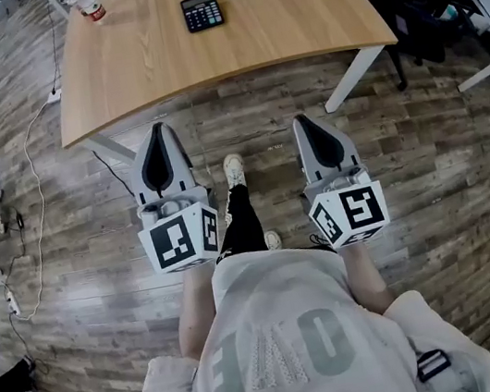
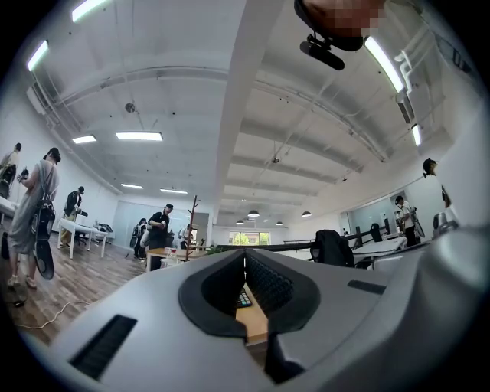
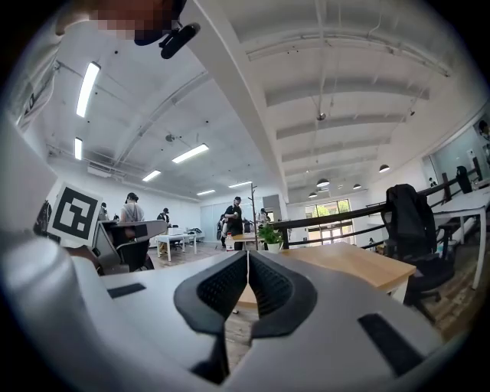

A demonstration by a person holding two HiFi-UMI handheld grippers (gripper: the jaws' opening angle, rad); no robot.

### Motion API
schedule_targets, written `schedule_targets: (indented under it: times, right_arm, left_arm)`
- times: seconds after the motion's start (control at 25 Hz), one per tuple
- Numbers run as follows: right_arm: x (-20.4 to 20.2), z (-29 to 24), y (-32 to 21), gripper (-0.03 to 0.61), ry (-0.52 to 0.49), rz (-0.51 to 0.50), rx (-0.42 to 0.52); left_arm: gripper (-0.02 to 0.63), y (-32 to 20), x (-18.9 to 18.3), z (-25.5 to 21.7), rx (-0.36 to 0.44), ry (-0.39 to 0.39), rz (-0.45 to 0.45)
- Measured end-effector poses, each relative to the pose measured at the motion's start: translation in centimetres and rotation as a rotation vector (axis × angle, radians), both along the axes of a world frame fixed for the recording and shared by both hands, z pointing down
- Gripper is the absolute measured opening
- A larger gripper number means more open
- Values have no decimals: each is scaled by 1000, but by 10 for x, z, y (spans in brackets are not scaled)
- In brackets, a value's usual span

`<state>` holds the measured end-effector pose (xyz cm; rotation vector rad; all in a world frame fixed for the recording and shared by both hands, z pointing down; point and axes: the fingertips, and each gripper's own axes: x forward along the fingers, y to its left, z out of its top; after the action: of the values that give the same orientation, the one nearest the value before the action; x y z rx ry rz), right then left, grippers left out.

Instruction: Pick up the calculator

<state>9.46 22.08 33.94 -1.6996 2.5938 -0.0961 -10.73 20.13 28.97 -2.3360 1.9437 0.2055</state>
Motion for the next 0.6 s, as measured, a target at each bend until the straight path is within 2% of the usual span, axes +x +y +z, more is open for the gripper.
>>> schedule_targets:
  times: [0.24, 0.44, 0.6]
  right_arm:
    - [7, 13, -52, 21, 2, 32, -33]
    - [6, 12, -122, 21, 4, 37, -39]
    - [-9, 2, -183, 21, 6, 3, -32]
  left_arm:
    - [9, -59, 10, 16, -28, 1, 43]
    - [9, -125, 7, 20, -33, 21, 48]
    - [9, -183, -1, 18, -34, 22, 42]
